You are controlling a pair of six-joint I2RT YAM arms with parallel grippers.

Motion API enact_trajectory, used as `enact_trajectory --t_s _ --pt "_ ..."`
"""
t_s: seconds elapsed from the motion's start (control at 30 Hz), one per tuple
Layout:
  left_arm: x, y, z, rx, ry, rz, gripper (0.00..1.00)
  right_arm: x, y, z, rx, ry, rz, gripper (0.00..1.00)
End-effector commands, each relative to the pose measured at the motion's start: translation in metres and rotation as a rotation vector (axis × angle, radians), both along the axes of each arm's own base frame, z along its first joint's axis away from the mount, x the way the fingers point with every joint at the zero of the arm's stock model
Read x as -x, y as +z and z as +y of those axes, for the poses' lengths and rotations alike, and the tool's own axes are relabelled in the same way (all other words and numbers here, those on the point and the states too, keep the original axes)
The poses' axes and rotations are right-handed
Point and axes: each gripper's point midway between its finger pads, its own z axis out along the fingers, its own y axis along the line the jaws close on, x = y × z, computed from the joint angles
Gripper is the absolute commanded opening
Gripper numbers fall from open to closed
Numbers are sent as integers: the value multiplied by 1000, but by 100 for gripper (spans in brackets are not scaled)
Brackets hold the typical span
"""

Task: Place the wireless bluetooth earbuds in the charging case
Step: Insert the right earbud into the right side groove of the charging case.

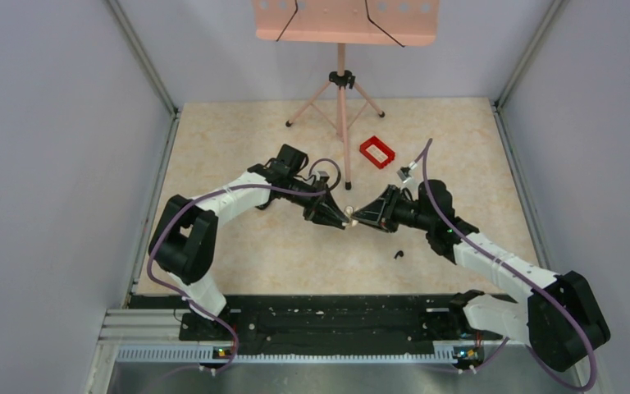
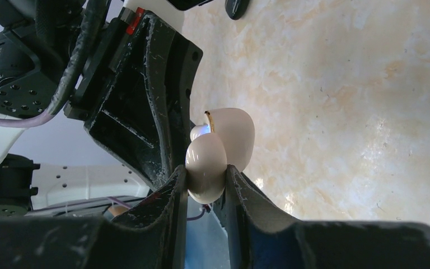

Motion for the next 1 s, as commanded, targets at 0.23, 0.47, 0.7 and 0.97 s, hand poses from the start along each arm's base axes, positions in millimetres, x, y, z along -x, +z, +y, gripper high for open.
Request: enact_trajectory --t_s 0.23,0.47,0.7,0.97 --pt "-2 -3 -1 15 -8 10 0 3 30 9 -61 57 -122 0" --pt "-1 -6 -1 6 -10 24 0 9 34 12 -77 89 -130 0" --pt "1 -9 0 -9 -25 46 0 25 37 20 -97 191 -156 0" --pt "-1 -4 1 -21 -36 19 11 30 34 20 -92 216 -155 0"
